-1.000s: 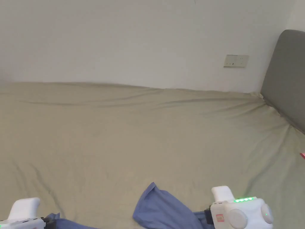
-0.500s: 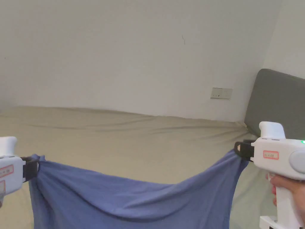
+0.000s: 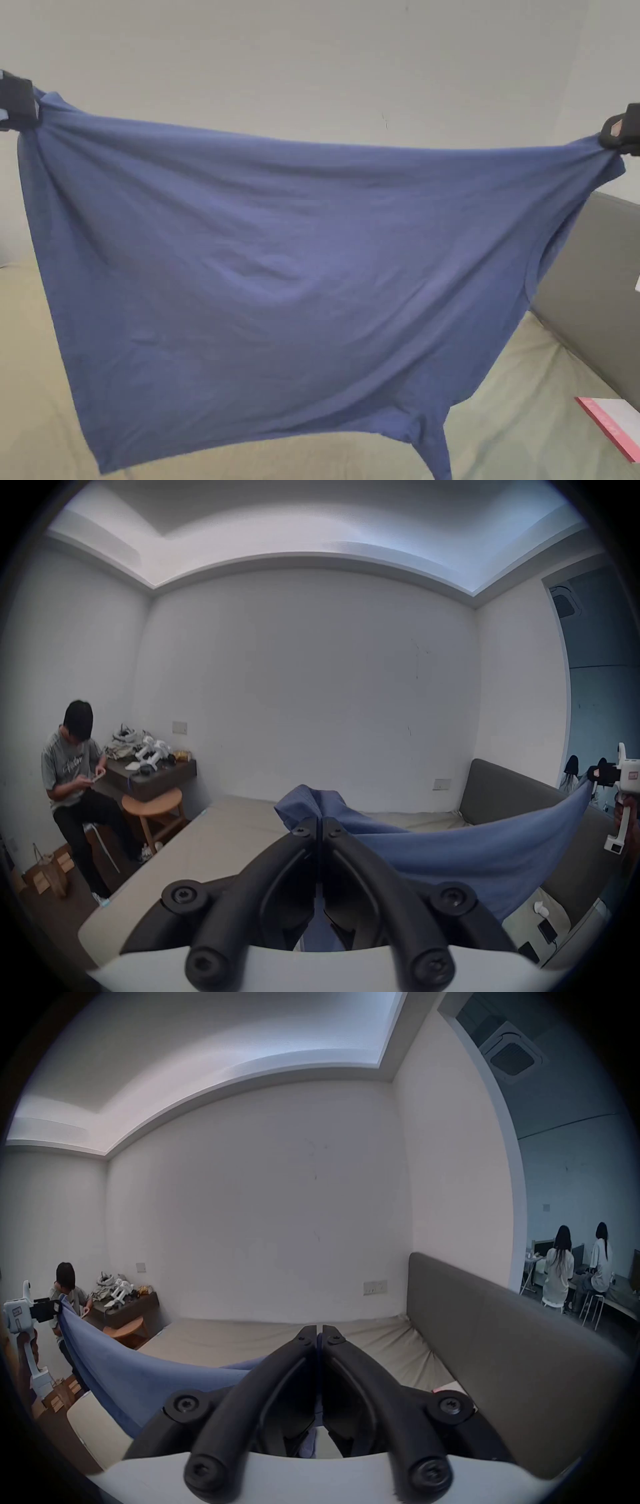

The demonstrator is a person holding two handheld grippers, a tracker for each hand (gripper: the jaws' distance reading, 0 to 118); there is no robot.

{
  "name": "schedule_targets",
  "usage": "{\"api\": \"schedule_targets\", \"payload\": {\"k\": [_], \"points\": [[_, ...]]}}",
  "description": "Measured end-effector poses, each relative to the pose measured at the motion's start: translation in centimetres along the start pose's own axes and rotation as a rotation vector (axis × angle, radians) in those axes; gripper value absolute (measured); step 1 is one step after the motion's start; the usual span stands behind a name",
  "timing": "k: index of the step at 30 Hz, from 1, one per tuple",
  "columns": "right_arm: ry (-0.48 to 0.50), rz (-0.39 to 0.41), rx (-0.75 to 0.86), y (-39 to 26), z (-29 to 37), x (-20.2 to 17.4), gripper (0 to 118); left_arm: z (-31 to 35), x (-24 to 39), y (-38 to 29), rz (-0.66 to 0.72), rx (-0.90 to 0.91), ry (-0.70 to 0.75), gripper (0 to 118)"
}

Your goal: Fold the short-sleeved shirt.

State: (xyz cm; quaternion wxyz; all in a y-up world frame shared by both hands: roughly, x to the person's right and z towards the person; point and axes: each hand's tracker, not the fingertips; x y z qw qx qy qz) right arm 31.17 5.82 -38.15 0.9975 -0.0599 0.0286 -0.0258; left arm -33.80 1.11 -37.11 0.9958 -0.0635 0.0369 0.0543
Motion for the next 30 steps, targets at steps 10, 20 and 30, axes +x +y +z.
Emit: {"api": "schedule_targets", "payload": {"k": [10,20,30], "points": [[-0.07,0.127,0.05,7.2,0.5,-3.0,2,-2.2,0.2,4.6,-0.008,0.023,0.028,0],[-0.096,0.162,0.035,7.5,-6.2,-3.2,2,-10.5,0.8,5.1,0.016,-0.035,0.055,0],[-0.121,0.2,-0.039,1.8,-18.1,-3.5,2,-19.7,2.6,3.1,-0.128,-0.024,0.16,0]]}}
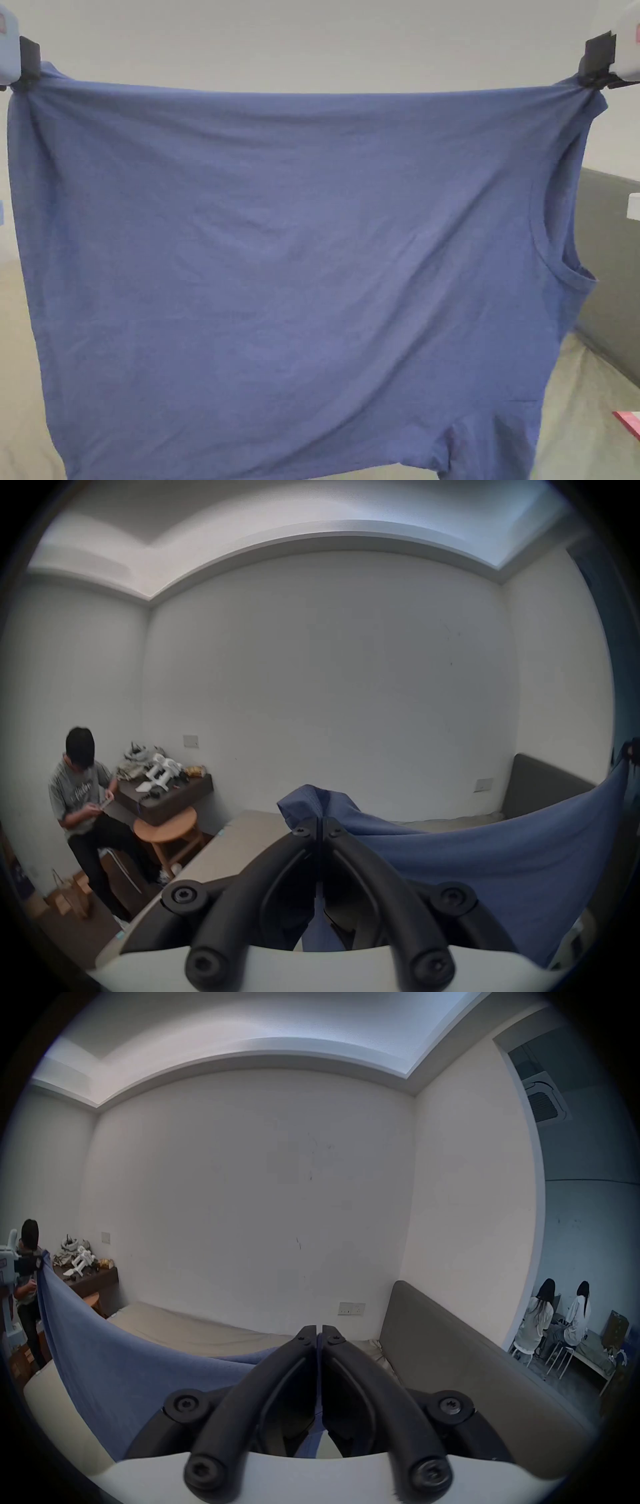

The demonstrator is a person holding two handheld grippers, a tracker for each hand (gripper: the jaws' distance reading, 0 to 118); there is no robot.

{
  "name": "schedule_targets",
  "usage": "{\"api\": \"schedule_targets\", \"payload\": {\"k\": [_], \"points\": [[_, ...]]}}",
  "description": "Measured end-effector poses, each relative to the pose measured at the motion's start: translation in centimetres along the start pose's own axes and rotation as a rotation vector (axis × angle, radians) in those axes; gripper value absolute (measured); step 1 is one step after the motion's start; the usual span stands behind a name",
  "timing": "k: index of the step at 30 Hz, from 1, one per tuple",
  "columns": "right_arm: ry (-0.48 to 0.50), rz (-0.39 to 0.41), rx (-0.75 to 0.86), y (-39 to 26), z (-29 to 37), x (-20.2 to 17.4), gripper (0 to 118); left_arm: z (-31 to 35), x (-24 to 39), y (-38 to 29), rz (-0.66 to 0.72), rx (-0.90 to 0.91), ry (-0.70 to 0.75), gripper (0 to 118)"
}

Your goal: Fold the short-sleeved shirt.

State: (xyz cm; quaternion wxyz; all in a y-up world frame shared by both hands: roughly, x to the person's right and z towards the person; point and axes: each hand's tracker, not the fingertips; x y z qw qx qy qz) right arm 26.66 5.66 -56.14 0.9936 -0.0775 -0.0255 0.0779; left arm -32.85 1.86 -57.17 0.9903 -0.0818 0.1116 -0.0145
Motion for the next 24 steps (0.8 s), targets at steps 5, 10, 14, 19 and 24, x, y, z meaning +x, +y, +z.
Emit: {"api": "schedule_targets", "payload": {"k": [5,10,14,19,24], "points": [[0.022,0.01,-0.063,-4.6,-5.0,-1.3,2,-3.4,0.5,-3.6,-0.009,-0.013,0.015,0],[0.048,0.029,-0.143,-8.6,-9.2,-2.0,2,-6.0,0.5,-6.9,-0.001,-0.035,0.009,0],[0.079,0.008,-0.175,-11.5,-11.4,-2.5,2,-7.6,0.8,-10.0,0.033,-0.064,-0.004,0],[0.091,0.005,-0.249,-17.8,-13.5,-3.9,2,-9.0,1.7,-16.1,0.05,-0.153,-0.031,0],[0.097,-0.058,-0.364,-27.7,-14.3,-5.4,2,-8.7,2.0,-25.7,0.123,-0.276,-0.051,0]]}}
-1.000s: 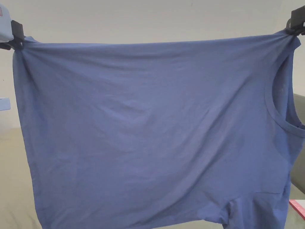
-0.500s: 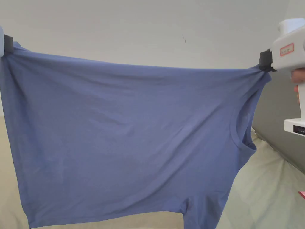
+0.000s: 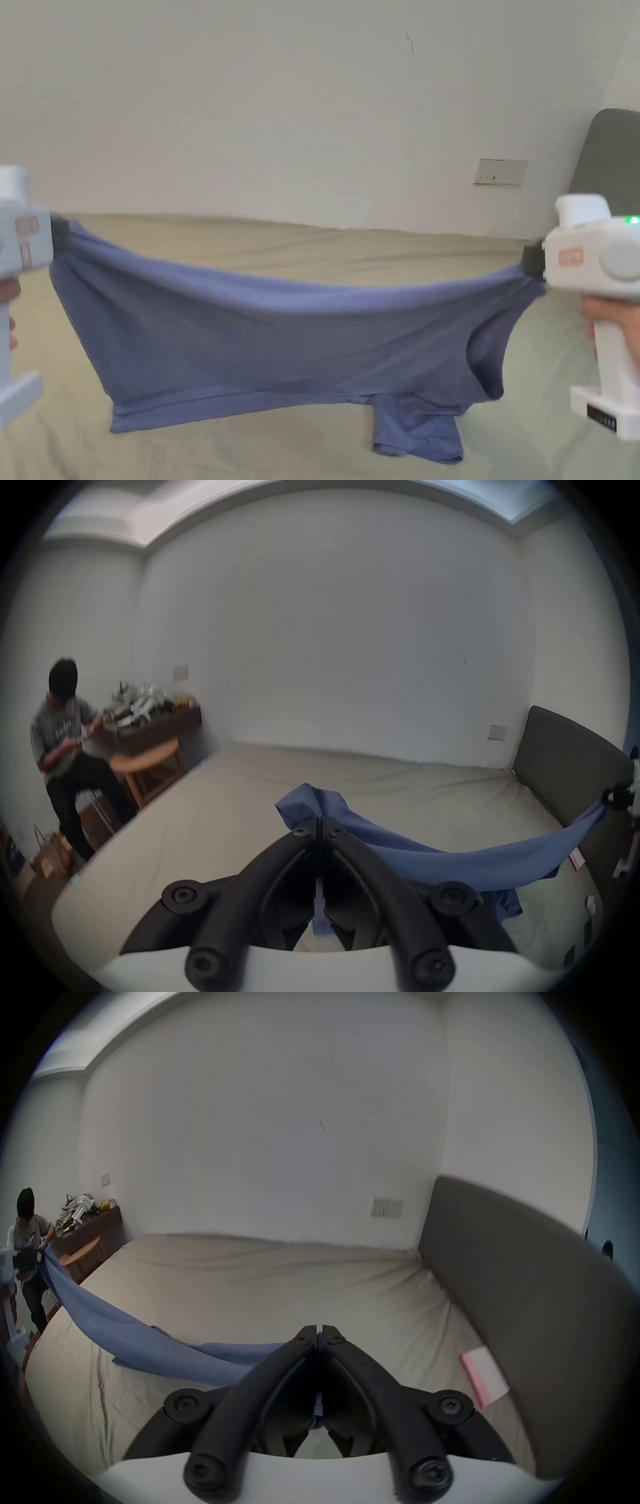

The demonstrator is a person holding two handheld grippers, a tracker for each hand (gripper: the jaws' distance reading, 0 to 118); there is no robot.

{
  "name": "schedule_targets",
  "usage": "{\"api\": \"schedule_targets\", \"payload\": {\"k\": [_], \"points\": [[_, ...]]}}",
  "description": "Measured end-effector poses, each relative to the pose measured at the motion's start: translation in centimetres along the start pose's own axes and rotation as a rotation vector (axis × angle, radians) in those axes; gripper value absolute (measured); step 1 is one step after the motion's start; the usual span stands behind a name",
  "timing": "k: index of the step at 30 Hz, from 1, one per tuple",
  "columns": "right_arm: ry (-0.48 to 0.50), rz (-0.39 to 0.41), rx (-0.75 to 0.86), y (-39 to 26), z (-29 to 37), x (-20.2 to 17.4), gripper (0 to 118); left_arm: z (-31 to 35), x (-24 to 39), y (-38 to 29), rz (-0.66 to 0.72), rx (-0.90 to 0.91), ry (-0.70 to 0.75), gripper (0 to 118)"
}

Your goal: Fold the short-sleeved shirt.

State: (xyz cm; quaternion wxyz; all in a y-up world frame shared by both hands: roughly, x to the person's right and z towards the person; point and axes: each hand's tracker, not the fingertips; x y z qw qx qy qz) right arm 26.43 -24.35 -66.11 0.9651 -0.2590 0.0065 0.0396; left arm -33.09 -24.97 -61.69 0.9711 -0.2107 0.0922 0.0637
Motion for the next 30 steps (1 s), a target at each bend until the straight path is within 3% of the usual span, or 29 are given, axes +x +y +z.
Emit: {"api": "schedule_targets", "payload": {"k": [3,10,18,26,28,29,30], "points": [[-0.022,0.017,-0.074,-6.3,-1.8,-0.5,2,-0.8,-0.1,-6.5,-0.054,-0.106,0.019,0],[0.0,-0.037,-0.205,-18.5,-2.4,1.4,2,0.4,-1.2,-19.5,-0.161,-0.305,-0.001,0],[0.007,-0.034,-0.307,-27.1,1.4,2.4,2,6.0,-1.7,-25.2,-0.149,-0.4,-0.027,0],[0.068,0.006,-0.346,-31.6,8.3,2.9,2,11.6,-8.0,-26.5,0.073,-0.453,-0.032,0],[0.082,0.044,-0.355,-32.8,10.3,2.6,2,12.8,-9.2,-27.8,0.013,-0.48,0.038,0],[0.047,0.094,-0.359,-33.4,11.3,2.4,2,13.4,-9.4,-28.3,-0.107,-0.475,0.115,0],[0.08,0.105,-0.366,-34.1,12.2,2.5,2,14.1,-9.9,-29.0,-0.184,-0.483,0.093,0]]}}
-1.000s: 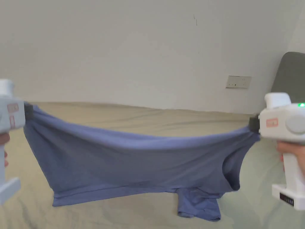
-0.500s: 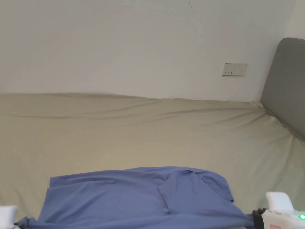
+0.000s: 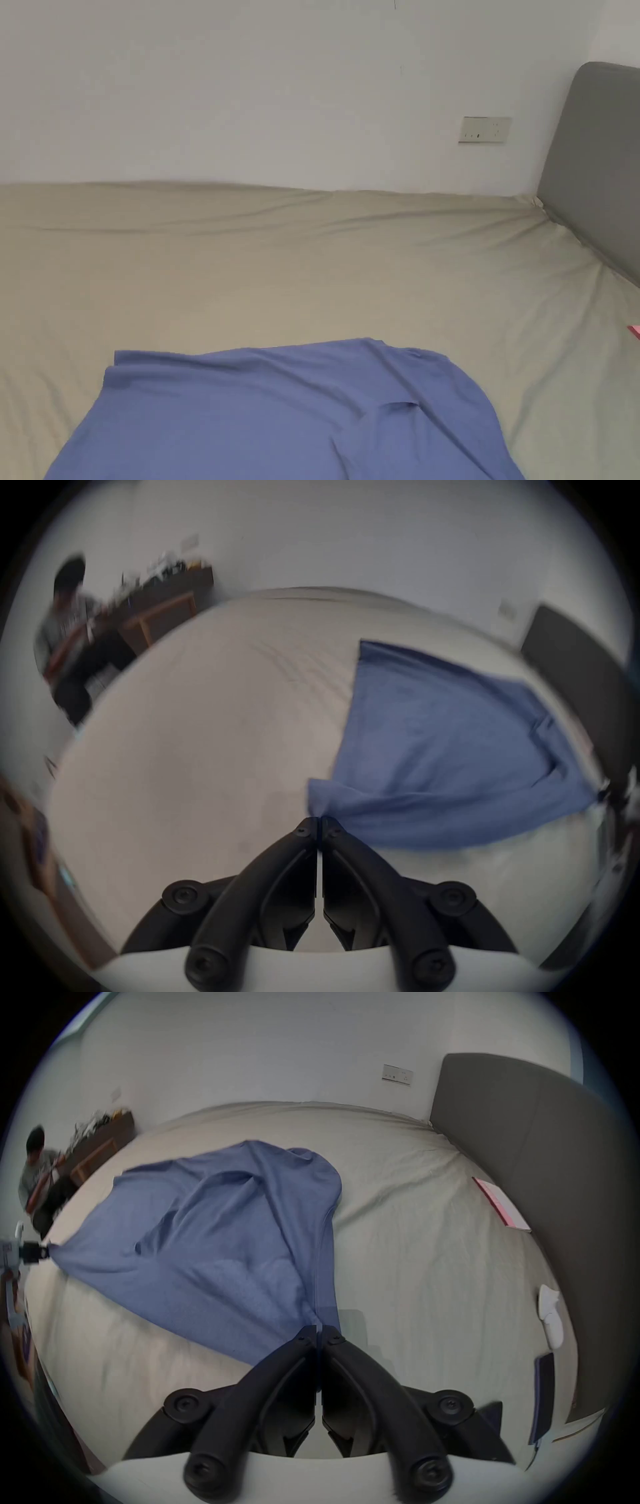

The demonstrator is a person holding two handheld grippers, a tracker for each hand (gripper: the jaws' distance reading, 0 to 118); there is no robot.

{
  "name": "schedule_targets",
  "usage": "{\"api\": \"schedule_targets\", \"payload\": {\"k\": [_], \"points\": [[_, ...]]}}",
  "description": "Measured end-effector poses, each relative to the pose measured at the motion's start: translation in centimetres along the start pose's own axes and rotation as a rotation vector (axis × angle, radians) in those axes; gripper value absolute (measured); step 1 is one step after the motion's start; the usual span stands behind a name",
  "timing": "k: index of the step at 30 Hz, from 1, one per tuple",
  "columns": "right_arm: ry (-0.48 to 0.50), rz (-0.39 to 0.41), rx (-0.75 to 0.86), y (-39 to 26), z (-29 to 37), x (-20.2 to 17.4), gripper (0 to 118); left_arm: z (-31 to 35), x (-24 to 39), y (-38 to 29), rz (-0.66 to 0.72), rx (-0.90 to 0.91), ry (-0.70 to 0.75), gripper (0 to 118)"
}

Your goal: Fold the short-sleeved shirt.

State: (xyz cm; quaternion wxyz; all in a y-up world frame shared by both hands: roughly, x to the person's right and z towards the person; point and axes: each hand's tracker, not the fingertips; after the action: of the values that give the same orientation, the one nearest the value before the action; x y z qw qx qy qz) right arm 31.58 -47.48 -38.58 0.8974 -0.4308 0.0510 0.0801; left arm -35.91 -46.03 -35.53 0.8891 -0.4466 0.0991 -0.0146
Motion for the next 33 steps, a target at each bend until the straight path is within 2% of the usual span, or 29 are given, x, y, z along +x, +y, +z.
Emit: {"api": "schedule_targets", "payload": {"k": [2,3,5,7,11,12,14,15,18,22,24,25,26,27,28,29,32,33], "points": [[0.021,-0.038,-0.022,-1.6,0.9,-0.1,2,1.1,-0.3,-1.4,0.075,-0.024,-0.02,0],[0.051,-0.081,-0.02,-2.3,1.0,-0.2,2,1.4,-0.9,-1.9,0.11,-0.034,-0.031,0],[0.046,-0.046,-0.04,-3.0,0.6,-1.6,2,1.2,-1.1,-2.7,0.101,-0.027,-0.025,0],[0.016,0.084,-0.071,-3.8,0.0,-3.3,2,0.6,-0.7,-2.9,0.089,-0.027,-0.039,0],[0.038,0.06,-0.093,-5.5,-0.1,-3.7,2,0.2,2.2,-2.7,0.081,0.007,-0.097,2],[0.035,0.056,-0.097,-5.8,-0.2,-3.5,2,-0.2,2.8,-2.5,0.072,0.038,-0.103,20],[0.035,0.031,-0.097,-6.0,-0.2,-3.0,2,-1.7,3.0,-2.6,0.074,0.049,-0.144,92],[0.042,0.011,-0.102,-6.0,-0.3,-2.5,2,-2.6,3.2,-2.4,0.066,0.003,-0.181,104],[0.047,-0.009,-0.108,-5.4,-0.5,-2.2,2,-3.6,4.8,-2.2,0.033,-0.01,-0.143,103],[0.037,0.031,-0.118,-5.1,-0.4,-2.7,2,-5.4,5.8,-2.0,-0.031,-0.028,-0.071,104],[0.035,0.04,-0.117,-5.2,-0.5,-2.6,2,-5.9,5.4,-2.1,-0.002,-0.056,-0.123,105],[0.036,0.037,-0.118,-5.2,-0.5,-2.5,2,-6.9,4.2,-2.0,0.065,-0.076,-0.154,103],[0.038,0.027,-0.12,-5.1,-0.5,-2.5,2,-7.3,3.6,-1.8,0.106,-0.092,-0.17,98],[0.042,0.013,-0.122,-5.1,-0.6,-2.3,2,-6.5,3.4,-1.5,0.089,-0.067,-0.147,81],[0.047,0.002,-0.123,-5.1,-0.6,-2.2,2,-5.9,3.2,-1.3,0.081,-0.033,-0.137,50],[0.05,-0.004,-0.124,-5.0,-0.7,-2.2,2,-5.6,3.2,-1.2,0.065,0.004,-0.142,3],[0.051,-0.006,-0.129,-4.8,-0.7,-2.1,2,-6.4,2.2,-1.1,0.033,-0.041,-0.12,4],[0.049,0.003,-0.125,-4.7,-0.4,-2.1,2,-5.8,3.8,-1.5,0.032,-0.037,-0.117,4]]}}
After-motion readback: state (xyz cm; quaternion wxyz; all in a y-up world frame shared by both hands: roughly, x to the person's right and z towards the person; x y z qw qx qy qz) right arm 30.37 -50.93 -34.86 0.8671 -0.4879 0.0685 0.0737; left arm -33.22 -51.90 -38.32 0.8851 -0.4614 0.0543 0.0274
